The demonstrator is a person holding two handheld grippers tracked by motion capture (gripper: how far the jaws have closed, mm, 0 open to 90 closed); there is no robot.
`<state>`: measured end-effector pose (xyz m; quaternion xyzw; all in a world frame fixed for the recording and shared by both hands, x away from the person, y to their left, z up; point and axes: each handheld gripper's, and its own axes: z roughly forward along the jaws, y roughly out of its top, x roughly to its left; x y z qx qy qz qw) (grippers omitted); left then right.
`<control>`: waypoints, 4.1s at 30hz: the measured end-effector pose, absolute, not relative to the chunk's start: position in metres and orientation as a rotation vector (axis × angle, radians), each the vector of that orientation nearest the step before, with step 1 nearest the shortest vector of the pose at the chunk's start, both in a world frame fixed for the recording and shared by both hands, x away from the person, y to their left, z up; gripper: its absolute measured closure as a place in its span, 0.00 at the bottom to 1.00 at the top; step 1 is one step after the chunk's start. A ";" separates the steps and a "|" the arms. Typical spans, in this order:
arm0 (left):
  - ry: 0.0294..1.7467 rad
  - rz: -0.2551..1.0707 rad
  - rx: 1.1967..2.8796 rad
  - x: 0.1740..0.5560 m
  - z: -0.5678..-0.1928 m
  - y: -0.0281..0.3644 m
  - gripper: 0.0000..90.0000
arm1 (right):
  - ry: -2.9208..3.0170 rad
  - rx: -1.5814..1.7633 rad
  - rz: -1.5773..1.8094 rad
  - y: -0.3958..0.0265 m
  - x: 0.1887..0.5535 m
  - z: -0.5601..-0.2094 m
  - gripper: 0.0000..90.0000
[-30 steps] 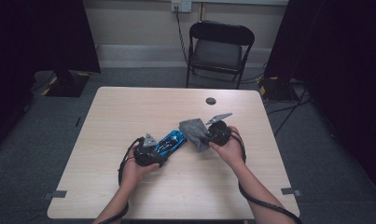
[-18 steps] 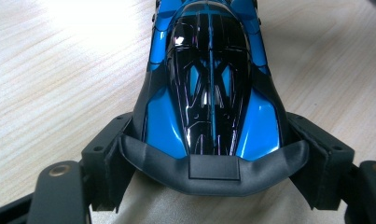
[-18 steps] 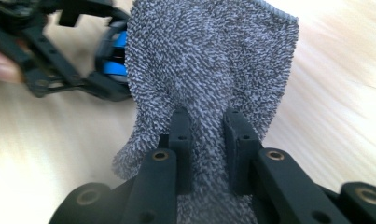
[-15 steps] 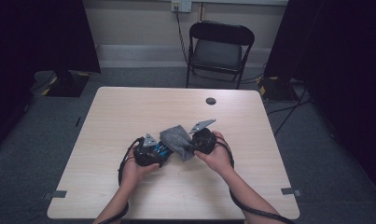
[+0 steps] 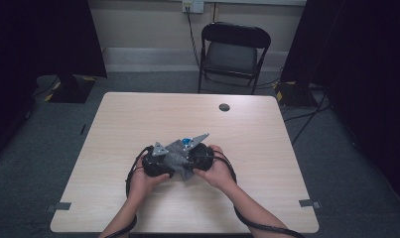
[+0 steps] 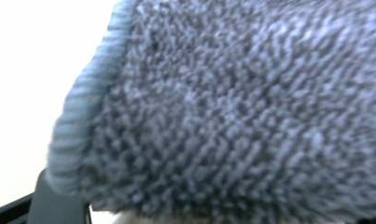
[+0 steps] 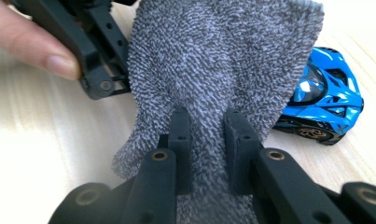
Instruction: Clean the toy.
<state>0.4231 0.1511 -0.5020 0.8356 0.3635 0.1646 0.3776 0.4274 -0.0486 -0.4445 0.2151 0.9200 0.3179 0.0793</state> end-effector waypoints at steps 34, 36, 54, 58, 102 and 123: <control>0.919 0.420 2.151 0.423 -0.502 0.152 0.27 | 2.731 0.853 0.909 -0.069 0.462 -0.454 0.83; 0.920 0.420 2.151 0.423 -0.502 0.152 0.27 | 2.725 0.860 0.896 -0.071 0.464 -0.454 0.83; 0.921 0.419 2.150 0.423 -0.502 0.152 0.27 | 2.701 0.920 0.848 -0.080 0.476 -0.452 0.83; 0.920 0.419 2.151 0.423 -0.502 0.152 0.27 | 2.696 0.936 0.844 -0.082 0.480 -0.452 0.83; 0.921 0.416 2.151 0.423 -0.501 0.152 0.27 | 2.581 1.133 0.795 -0.134 0.493 -0.463 0.83; 0.962 0.338 2.205 0.422 -0.495 0.155 0.20 | 2.516 1.190 0.875 -0.165 0.476 -0.474 0.83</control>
